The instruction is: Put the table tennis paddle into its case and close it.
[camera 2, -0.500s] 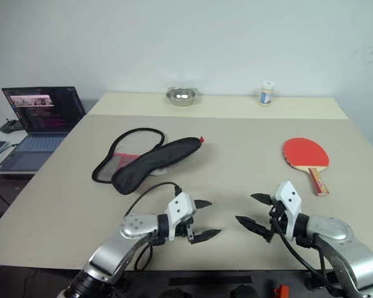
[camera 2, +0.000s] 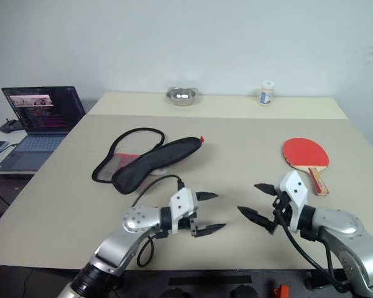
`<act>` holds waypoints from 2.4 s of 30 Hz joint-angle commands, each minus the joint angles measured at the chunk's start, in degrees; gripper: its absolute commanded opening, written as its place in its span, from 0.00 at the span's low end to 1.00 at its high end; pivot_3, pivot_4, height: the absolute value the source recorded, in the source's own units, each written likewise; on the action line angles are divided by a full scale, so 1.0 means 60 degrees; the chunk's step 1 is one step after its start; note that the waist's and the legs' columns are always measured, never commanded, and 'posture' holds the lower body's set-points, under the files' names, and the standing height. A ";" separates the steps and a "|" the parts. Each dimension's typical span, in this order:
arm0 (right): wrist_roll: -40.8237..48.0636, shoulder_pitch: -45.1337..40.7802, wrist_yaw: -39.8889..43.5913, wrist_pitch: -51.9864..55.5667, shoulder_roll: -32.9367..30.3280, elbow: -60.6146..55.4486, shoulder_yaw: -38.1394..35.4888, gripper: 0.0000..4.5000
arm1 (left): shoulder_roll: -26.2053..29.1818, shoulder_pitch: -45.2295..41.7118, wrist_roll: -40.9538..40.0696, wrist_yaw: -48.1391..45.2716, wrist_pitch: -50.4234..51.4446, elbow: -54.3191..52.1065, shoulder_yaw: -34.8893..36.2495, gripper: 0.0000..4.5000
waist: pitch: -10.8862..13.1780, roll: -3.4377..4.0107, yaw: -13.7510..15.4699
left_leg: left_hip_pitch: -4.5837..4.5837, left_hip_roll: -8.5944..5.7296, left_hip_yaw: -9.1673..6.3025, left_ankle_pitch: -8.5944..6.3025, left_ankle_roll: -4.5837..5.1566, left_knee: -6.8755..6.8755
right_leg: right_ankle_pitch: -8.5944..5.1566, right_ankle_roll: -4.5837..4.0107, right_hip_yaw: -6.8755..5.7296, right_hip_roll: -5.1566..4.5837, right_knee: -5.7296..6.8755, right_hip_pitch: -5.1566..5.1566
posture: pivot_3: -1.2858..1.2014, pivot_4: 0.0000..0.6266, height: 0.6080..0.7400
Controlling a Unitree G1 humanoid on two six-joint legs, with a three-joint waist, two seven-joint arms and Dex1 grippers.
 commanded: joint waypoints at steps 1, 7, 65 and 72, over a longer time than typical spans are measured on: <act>0.0040 -0.0554 0.0067 -0.0142 0.0031 0.0103 0.0155 0.99 | 0.0331 -0.0081 -0.0427 -0.0183 -0.0297 -0.0561 0.0693 0.99 | 0.0001 0.0000 -0.0007 | -0.0001 -0.0001 0.0001 0.0000 0.0000 0.0000 | 0.0000 0.0000 0.0001 -0.0001 -0.0002 0.0000 | 0.52 0.24 1.00; 0.0682 -0.0475 0.0561 0.0094 -0.0305 -0.0010 -0.0313 0.99 | 0.0755 0.0559 -0.1710 -0.0498 0.0926 -0.1435 0.1408 0.99 | 0.0002 -0.0004 -0.0002 | -0.0009 -0.0007 0.0004 -0.0001 0.0000 0.0002 | 0.0000 0.0003 0.0000 -0.0014 -0.0012 0.0001 | 0.52 0.24 1.00; 0.2194 -0.3193 0.2019 -0.0420 -0.1299 -0.0465 -0.0045 1.00 | 0.3200 -0.0586 -0.1048 -0.0275 0.1627 0.1811 0.3363 0.91 | 0.0069 -0.0093 -0.0002 | -0.0010 -0.0007 0.0007 -0.0002 -0.0005 -0.0007 | 0.0022 -0.0054 -0.0028 -0.0053 -0.0001 -0.0013 | 0.52 0.24 1.00; 0.2184 -0.3298 0.1914 -0.0428 -0.1322 -0.0238 -0.0027 1.00 | 0.3175 -0.0398 -0.1241 -0.0321 0.1820 0.1700 0.3505 0.38 | 0.0070 -0.0095 -0.0003 | -0.0011 -0.0009 0.0008 -0.0002 -0.0005 -0.0007 | 0.0022 -0.0054 -0.0034 -0.0060 -0.0001 -0.0013 | 0.52 0.24 1.00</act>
